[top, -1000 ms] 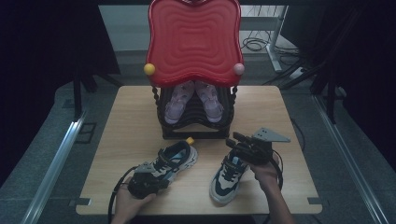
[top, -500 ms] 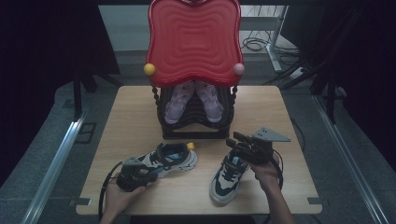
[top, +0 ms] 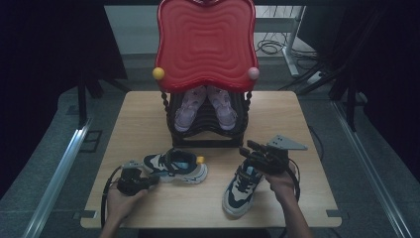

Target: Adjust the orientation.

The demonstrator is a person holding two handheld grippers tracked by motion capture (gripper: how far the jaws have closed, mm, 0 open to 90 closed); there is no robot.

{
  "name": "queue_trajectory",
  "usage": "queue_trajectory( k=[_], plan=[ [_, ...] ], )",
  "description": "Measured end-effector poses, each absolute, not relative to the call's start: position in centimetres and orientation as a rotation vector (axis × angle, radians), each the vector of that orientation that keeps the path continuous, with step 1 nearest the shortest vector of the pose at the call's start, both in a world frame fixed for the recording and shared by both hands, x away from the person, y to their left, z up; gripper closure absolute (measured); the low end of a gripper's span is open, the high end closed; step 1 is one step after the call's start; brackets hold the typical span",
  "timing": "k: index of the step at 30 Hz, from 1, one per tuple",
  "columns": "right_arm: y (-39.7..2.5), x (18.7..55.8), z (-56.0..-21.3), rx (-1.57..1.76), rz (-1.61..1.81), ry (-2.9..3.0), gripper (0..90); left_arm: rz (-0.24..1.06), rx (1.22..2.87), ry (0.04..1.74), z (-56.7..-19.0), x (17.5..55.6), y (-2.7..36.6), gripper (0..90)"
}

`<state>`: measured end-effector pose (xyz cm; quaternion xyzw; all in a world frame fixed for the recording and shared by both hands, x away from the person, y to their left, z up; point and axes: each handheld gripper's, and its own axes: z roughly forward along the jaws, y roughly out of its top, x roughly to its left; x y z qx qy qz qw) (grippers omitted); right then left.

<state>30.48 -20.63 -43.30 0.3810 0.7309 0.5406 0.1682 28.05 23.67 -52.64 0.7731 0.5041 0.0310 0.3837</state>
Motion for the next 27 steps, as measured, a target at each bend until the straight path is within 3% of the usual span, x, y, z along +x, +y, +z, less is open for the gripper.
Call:
queue_trajectory(
  k=[27],
  plan=[
    [-20.6,30.9,-43.2,1.092,1.6,2.087,56.8,0.098,1.846,1.41,-53.5,31.9,25.3,90.0]
  ],
)
